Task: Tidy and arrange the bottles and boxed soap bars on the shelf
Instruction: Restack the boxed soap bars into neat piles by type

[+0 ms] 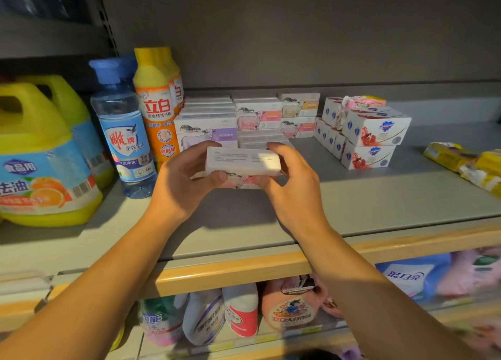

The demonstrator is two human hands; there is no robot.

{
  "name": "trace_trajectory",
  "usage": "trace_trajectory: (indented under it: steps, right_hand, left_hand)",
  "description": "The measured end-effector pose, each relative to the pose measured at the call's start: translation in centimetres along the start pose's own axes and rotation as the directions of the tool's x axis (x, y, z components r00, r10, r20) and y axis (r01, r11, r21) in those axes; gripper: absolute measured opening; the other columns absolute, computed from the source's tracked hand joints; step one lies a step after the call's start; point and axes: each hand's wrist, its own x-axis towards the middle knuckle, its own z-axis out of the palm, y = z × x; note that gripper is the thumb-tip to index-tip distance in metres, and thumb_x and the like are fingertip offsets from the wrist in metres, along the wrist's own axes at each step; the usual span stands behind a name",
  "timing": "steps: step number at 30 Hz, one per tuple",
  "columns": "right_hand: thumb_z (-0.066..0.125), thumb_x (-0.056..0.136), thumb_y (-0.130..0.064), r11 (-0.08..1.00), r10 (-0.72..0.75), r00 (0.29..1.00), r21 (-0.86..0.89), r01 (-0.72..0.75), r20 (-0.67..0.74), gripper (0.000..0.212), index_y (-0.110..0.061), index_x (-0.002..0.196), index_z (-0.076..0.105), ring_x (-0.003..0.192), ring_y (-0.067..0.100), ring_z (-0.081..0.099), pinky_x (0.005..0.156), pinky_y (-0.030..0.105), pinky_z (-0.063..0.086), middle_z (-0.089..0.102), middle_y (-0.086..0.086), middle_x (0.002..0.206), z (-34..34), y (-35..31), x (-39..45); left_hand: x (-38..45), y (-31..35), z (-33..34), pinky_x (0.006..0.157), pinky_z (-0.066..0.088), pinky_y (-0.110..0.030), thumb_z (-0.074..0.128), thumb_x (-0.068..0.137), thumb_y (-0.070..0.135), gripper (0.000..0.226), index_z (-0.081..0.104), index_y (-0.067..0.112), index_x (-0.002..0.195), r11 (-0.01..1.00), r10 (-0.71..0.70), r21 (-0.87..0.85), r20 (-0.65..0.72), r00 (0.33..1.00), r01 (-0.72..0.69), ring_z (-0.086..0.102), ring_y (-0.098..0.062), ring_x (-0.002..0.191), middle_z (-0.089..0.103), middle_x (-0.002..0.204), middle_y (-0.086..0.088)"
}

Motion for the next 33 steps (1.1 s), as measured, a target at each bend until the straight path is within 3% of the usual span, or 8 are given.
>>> trace_trajectory:
  steps: [6,14,19,23,26,28,30,33]
  right_hand:
    - [0.077,0.082,-0.015,0.989,-0.081,0.997,-0.121,0.08,0.001,0.055,-0.03,0.13,0.053,0.113,0.003,0.049,0.085,-0.001,0.037,0.052,-0.014,0.125,-0.1,0.0,-0.1]
    - [0.079,0.081,-0.022,0.971,-0.14,0.98,-0.173,0.163,0.138,0.058,-0.027,0.133,0.053,0.12,0.015,0.05,0.095,0.04,0.051,0.047,-0.01,0.127,0.0,-0.2,-0.4]
    - [0.078,0.081,-0.021,0.967,-0.144,0.98,-0.192,0.168,0.135,0.056,-0.032,0.131,0.054,0.118,0.019,0.051,0.088,0.045,0.054,0.051,-0.011,0.123,0.1,-0.1,-0.4]
    - [0.066,0.081,-0.018,0.968,-0.158,0.987,-0.202,0.151,-0.021,0.049,-0.038,0.124,0.052,0.108,0.013,0.053,0.086,0.036,0.052,0.048,-0.015,0.116,-0.5,-0.1,-0.1]
    - [0.069,0.08,-0.022,0.979,-0.122,0.983,-0.178,0.097,-0.135,0.05,-0.037,0.125,0.054,0.101,0.0,0.045,0.085,0.006,0.039,0.043,-0.014,0.114,-1.5,-0.1,1.7]
    - [0.073,0.078,-0.015,0.977,-0.13,0.98,-0.19,0.101,-0.149,0.052,-0.029,0.126,0.058,0.095,-0.007,0.038,0.082,-0.007,0.026,0.041,-0.011,0.115,-2.4,0.0,3.8]
    - [0.075,0.077,-0.008,0.962,-0.168,0.979,-0.236,0.136,-0.119,0.052,-0.019,0.126,0.061,0.097,-0.003,0.039,0.083,-0.007,0.023,0.041,-0.007,0.115,-3.3,0.0,6.2]
    - [0.074,0.081,-0.011,0.922,-0.15,0.989,-0.364,0.135,-0.014,0.052,-0.018,0.13,0.058,0.106,0.009,0.045,0.092,0.006,0.028,0.043,-0.003,0.121,-3.8,0.3,9.8]
  left_hand:
    - [0.0,0.1,0.1,0.09,0.053,-0.02,0.077,0.077,0.003,0.05,0.066,0.036,0.113,0.998,0.055,0.008,0.007,0.998,-0.055,0.066,-0.011,0.112,0.072,0.113,0.014]
    - [-0.2,-0.4,0.4,0.084,0.058,-0.027,0.081,0.076,0.02,0.042,0.067,0.035,0.113,1.0,-0.023,-0.019,0.015,1.0,0.023,0.069,-0.014,0.105,0.074,0.111,0.009]
    - [-0.1,-0.5,1.0,0.082,0.056,-0.02,0.075,0.071,0.036,0.038,0.067,0.052,0.106,0.999,0.041,0.033,0.016,0.999,-0.042,0.07,-0.008,0.101,0.073,0.106,0.018]
    - [0.0,-1.0,1.2,0.081,0.057,-0.031,0.063,0.08,0.049,0.022,0.067,0.053,0.101,0.989,0.008,0.147,-0.068,0.998,0.002,0.07,-0.007,0.095,0.073,0.1,0.022]
    - [-0.1,-1.6,1.0,0.081,0.055,-0.023,0.053,0.083,0.054,0.023,0.067,0.048,0.1,0.883,-0.01,0.468,-0.062,0.998,0.038,0.068,0.0,0.09,0.072,0.094,0.025]
    - [-0.3,-2.0,1.3,0.084,0.054,-0.027,0.047,0.083,0.059,0.042,0.071,0.037,0.109,0.726,-0.05,0.687,0.031,0.998,0.015,0.069,-0.011,0.095,0.075,0.1,0.013]
    - [-0.3,-2.2,1.7,0.084,0.053,-0.032,0.037,0.081,0.067,0.059,0.073,0.029,0.11,0.6,-0.113,0.799,0.137,0.984,-0.042,0.068,-0.024,0.098,0.076,0.101,0.001]
    - [-0.2,-2.5,2.0,0.088,0.051,-0.041,0.031,0.082,0.07,0.068,0.072,0.022,0.106,0.552,-0.184,0.826,0.251,0.95,-0.112,0.065,-0.028,0.101,0.074,0.102,-0.002]
